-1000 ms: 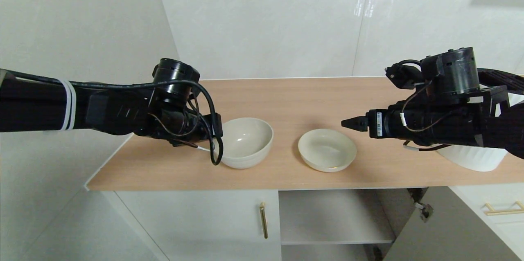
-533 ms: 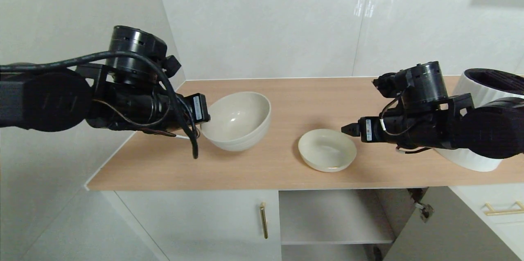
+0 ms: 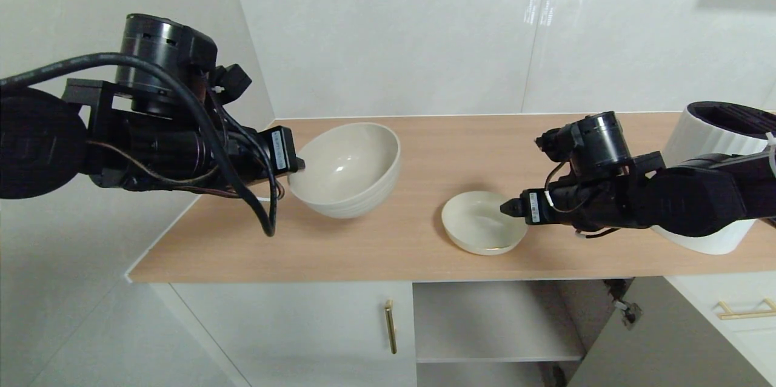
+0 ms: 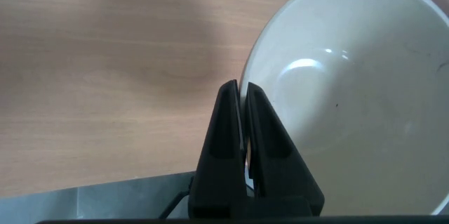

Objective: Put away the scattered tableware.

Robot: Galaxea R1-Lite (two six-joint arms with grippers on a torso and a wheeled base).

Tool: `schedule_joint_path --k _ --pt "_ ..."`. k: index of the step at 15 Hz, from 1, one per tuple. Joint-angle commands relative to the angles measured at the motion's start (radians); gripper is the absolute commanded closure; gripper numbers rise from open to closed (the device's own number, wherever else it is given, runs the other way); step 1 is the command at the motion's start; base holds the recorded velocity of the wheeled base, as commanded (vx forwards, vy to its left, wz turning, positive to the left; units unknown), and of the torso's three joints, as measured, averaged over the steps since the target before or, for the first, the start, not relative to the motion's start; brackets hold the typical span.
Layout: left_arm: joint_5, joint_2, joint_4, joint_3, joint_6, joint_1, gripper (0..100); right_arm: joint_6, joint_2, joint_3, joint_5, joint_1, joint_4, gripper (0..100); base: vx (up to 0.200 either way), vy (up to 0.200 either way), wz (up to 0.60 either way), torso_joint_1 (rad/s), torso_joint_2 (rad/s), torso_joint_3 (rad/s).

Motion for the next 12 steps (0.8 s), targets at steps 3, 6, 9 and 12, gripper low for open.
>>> schedule_joint_path --k 3,6,9,12 --pt "-0.001 -0.014 -0.001 0.005 0.0 -0.007 100 0.0 0.034 -0.002 0.0 0.0 -0.001 100 0.0 0.0 0.0 0.0 0.0 0.0" --pt "-0.003 -0.029 -0.001 0.007 0.0 -0.007 100 0.011 0.057 -0.008 0.006 0.005 -0.001 100 0.0 0.0 0.0 0.0 0.0 0.0" --pt "-0.003 -0.04 -0.001 0.008 0.0 -0.007 100 0.023 0.067 -0.011 0.007 0.011 -0.001 100 0.0 0.0 0.0 0.0 0.0 0.0" --pt "-0.004 -0.041 -0.001 0.018 0.0 -0.009 100 0.061 -0.011 -0.016 0.012 0.011 0.008 100 0.0 0.0 0.0 0.0 0.0 0.0"
